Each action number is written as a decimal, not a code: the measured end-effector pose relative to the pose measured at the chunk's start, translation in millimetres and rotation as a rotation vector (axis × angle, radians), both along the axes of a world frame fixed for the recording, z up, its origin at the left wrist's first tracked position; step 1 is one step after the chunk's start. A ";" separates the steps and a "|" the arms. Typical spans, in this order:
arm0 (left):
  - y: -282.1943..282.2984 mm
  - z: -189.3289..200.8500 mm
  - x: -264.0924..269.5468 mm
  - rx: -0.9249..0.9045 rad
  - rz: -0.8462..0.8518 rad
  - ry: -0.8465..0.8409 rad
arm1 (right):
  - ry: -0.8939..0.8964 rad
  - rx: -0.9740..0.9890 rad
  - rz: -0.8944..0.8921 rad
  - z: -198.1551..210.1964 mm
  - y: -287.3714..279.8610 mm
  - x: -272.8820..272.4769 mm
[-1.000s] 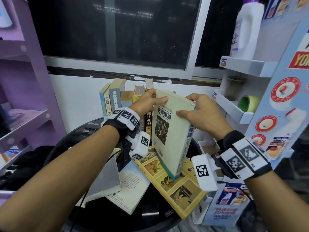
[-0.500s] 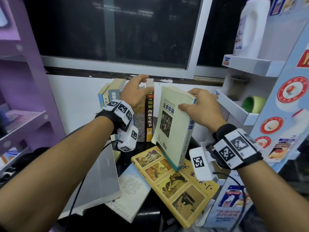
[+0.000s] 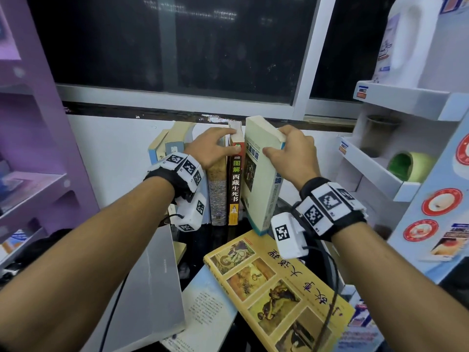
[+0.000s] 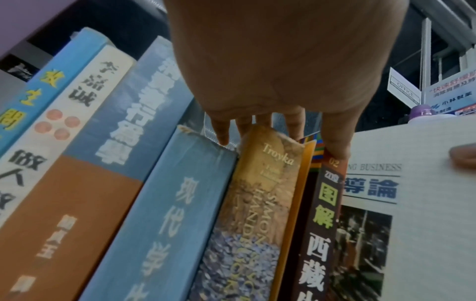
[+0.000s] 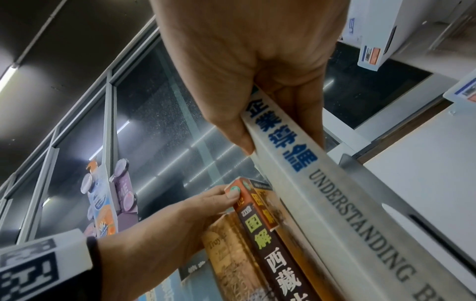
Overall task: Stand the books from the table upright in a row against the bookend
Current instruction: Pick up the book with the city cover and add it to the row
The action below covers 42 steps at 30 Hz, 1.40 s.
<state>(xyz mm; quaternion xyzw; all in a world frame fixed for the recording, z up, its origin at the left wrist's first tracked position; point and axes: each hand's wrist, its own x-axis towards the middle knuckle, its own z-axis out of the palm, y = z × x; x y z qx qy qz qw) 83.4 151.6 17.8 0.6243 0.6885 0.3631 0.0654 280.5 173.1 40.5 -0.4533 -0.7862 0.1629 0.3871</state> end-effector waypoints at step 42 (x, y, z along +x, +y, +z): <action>4.3 -18.8 -22.2 0.059 -0.213 -0.276 | -0.079 -0.143 0.353 -59.5 34.6 -37.1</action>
